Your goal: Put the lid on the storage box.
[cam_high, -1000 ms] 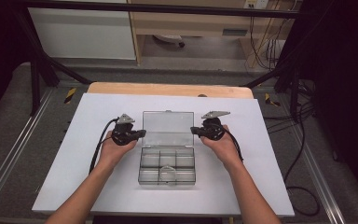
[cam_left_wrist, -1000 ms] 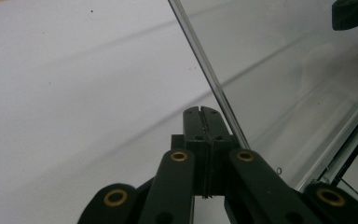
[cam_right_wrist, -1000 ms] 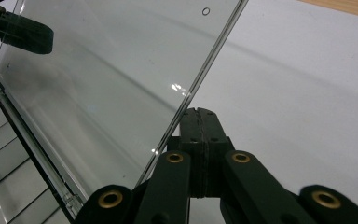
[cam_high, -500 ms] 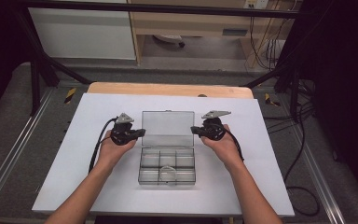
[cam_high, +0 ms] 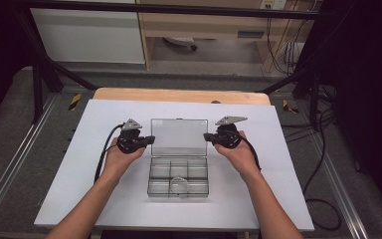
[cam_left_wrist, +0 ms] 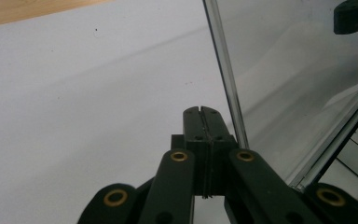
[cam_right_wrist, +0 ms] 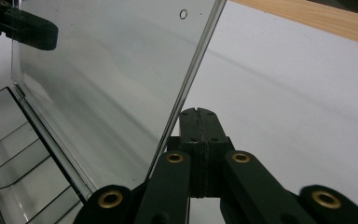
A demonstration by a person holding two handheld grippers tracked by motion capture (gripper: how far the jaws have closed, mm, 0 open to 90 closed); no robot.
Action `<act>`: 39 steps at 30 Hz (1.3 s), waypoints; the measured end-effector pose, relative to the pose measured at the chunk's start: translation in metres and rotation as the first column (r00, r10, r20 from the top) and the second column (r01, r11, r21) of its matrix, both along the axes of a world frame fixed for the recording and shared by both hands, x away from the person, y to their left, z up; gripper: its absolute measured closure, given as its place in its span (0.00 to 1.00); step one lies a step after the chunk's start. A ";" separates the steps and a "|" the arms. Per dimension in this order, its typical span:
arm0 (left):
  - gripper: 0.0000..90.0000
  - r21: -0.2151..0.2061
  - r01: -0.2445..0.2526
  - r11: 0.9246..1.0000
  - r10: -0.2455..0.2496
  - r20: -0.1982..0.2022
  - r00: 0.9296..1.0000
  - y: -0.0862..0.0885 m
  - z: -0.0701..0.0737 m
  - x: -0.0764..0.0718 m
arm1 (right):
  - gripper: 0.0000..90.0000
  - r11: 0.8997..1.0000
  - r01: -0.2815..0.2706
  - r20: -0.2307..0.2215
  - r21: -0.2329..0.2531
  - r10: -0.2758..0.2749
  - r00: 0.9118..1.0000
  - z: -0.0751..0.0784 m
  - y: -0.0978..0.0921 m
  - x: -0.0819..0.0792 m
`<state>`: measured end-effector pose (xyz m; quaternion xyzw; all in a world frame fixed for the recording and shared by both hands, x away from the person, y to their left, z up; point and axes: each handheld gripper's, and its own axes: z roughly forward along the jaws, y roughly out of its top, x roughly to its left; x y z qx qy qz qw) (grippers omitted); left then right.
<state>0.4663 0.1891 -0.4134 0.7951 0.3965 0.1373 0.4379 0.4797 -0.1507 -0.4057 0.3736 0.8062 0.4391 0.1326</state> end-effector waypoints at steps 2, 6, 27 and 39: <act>1.00 -0.002 0.001 1.000 -0.001 0.003 1.000 0.000 0.001 0.000 | 1.00 1.000 -0.002 0.000 0.001 0.002 1.000 0.001 0.000 -0.001; 1.00 -0.004 0.000 1.000 0.000 0.006 1.000 0.000 0.003 -0.001 | 1.00 1.000 -0.002 0.002 0.002 0.002 1.000 0.003 0.000 -0.002; 1.00 -0.022 0.005 1.000 -0.004 0.019 1.000 0.000 0.011 -0.008 | 1.00 1.000 -0.011 0.023 -0.006 0.011 1.000 0.012 0.000 -0.012; 1.00 -0.024 0.009 1.000 -0.008 0.021 1.000 -0.001 0.013 -0.012 | 1.00 1.000 -0.016 0.026 -0.003 0.016 1.000 0.017 -0.001 -0.019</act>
